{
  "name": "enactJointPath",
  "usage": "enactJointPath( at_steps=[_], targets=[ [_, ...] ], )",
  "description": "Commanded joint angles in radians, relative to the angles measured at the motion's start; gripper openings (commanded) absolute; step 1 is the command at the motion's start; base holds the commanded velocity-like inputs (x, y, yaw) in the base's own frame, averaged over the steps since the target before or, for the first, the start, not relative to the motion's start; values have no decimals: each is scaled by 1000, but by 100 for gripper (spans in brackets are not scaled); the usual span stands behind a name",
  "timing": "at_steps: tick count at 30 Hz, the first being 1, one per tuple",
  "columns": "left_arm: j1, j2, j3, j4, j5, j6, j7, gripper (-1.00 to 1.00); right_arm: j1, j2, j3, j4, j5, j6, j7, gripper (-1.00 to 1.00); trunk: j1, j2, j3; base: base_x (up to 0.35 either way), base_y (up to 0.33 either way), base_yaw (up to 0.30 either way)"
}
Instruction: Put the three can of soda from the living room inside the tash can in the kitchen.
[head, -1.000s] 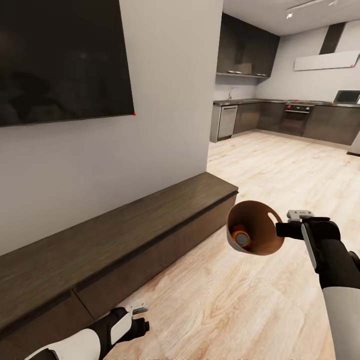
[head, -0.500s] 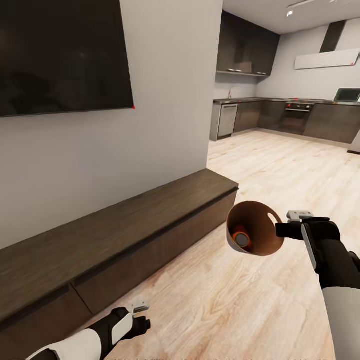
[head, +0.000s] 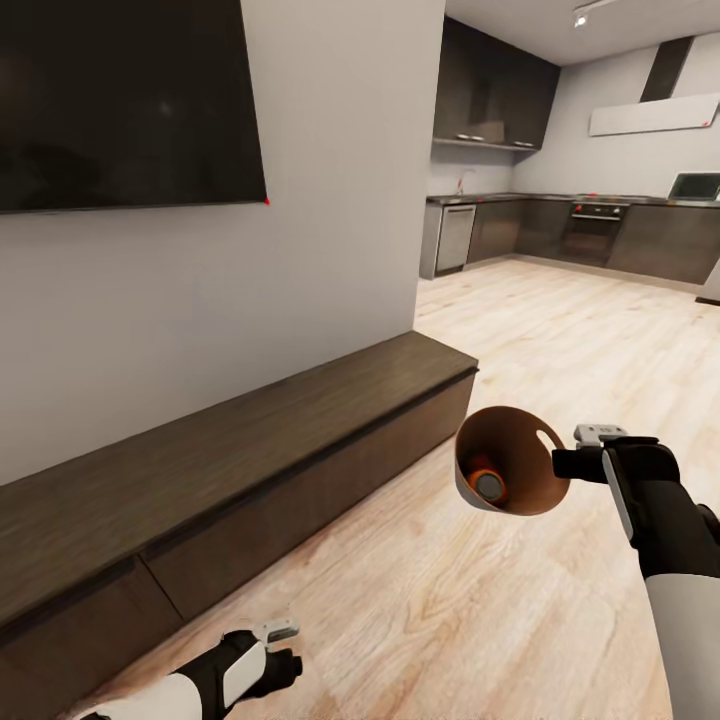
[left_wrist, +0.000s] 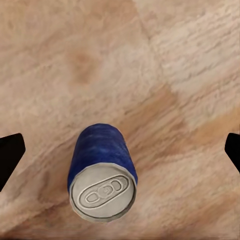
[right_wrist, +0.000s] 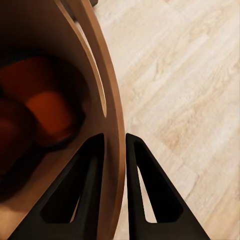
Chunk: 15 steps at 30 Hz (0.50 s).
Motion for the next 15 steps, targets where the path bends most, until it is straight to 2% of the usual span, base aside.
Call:
enactJointPath(
  at_steps=[1, 5, 13, 15],
  targets=[
    [12, 0, 0, 0, 0, 0, 0, 100, -1, 1, 0, -1, -18, 1, 4, -100, 4, -7, -3, 0, 0, 0],
    [26, 0, 0, 0, 0, 0, 1, 100, -1, 2, 0, 0, -18, 1, 4, -100, 19, -35, -16, 0, 0, 0],
    [52, 0, 1, -1, 0, 1, 1, 100, -1, 3, 2, 26, -16, 1, 4, -100, 19, -35, -16, 0, 0, 0],
    [55, 0, 1, -1, 0, 1, 1, 100, -1, 3, 2, 30, -16, 1, 4, -100, 20, -36, -23, 0, 0, 0]
  ],
)
